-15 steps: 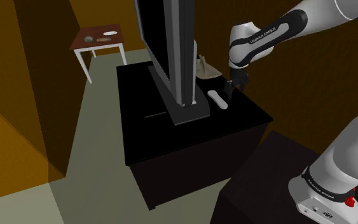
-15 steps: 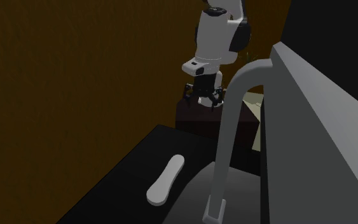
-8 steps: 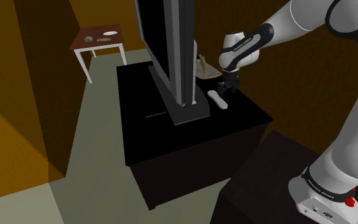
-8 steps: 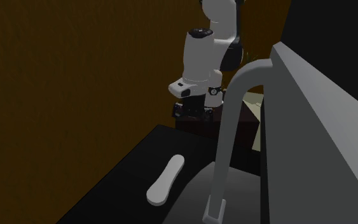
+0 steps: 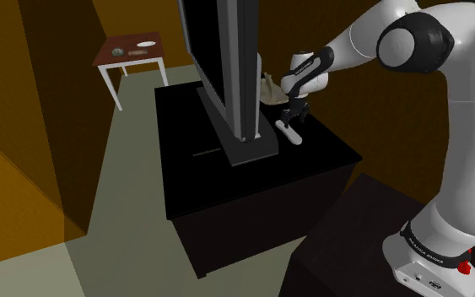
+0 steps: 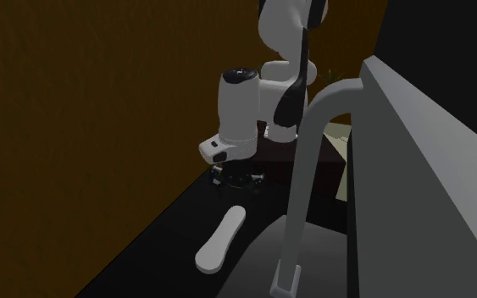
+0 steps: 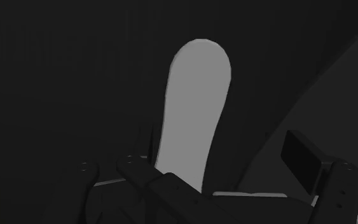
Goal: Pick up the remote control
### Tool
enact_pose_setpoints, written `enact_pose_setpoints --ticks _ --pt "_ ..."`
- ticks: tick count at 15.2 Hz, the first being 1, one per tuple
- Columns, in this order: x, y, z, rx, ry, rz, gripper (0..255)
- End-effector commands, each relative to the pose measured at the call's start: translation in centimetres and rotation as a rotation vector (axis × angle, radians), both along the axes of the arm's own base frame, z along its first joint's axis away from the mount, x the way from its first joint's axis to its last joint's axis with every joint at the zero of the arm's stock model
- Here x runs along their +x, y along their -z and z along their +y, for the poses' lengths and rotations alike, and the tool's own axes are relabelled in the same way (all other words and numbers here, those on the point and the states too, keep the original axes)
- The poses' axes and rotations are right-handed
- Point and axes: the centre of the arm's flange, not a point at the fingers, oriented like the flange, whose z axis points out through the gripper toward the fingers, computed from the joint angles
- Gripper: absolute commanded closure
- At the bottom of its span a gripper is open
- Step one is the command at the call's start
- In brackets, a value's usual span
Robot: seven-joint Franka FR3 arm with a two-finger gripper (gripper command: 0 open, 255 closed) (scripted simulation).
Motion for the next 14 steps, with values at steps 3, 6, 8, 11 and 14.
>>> enact_pose_setpoints --ticks 3,6,8,11,14 --pt "3.3 2.9 -2.6 0.004 0.031 -0.025 0" --pt "4.0 4.5 -3.2 0.004 0.038 -0.029 0" --pt "4.0 5.5 -3.2 0.004 0.038 -0.029 0" --pt "4.0 7.1 -3.2 0.004 0.038 -0.029 0" --pt "4.0 7.5 -3.2 0.004 0.038 -0.029 255"
